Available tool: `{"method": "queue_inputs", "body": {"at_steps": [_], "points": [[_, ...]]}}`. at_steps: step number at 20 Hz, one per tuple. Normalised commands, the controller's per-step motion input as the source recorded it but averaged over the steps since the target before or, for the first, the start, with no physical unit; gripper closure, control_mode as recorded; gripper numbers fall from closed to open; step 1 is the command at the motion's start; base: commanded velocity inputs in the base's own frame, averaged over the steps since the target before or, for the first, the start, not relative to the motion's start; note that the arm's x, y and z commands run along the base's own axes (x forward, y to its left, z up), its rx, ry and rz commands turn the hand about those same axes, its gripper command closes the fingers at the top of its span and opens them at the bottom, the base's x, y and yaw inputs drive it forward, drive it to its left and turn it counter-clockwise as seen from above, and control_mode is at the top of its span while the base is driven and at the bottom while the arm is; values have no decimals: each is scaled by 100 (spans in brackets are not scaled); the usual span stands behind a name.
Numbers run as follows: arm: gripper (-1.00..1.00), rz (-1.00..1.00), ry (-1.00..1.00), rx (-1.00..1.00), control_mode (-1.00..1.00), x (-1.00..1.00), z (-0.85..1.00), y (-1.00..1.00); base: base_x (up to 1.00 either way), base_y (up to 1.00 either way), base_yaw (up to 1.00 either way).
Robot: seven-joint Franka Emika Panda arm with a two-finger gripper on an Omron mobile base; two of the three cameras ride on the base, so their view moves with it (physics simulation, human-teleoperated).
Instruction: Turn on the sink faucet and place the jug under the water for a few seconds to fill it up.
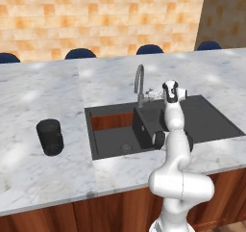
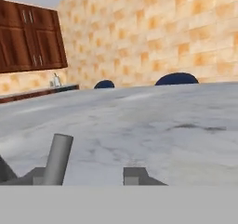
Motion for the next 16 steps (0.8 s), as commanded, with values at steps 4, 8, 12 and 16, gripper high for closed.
{"method": "queue_inputs", "body": {"at_steps": [4,8,12,16], "points": [[100,-46,35,26,-100,26,-63,-71,0,0,0],[100,-46,44,38,-100,22,-67,-100,0,0,0],[100,-48,49,41,-100,18,-58,-100,0,0,0],[100,-51,53,40,-100,27,-51,-100,0,0,0]]}}
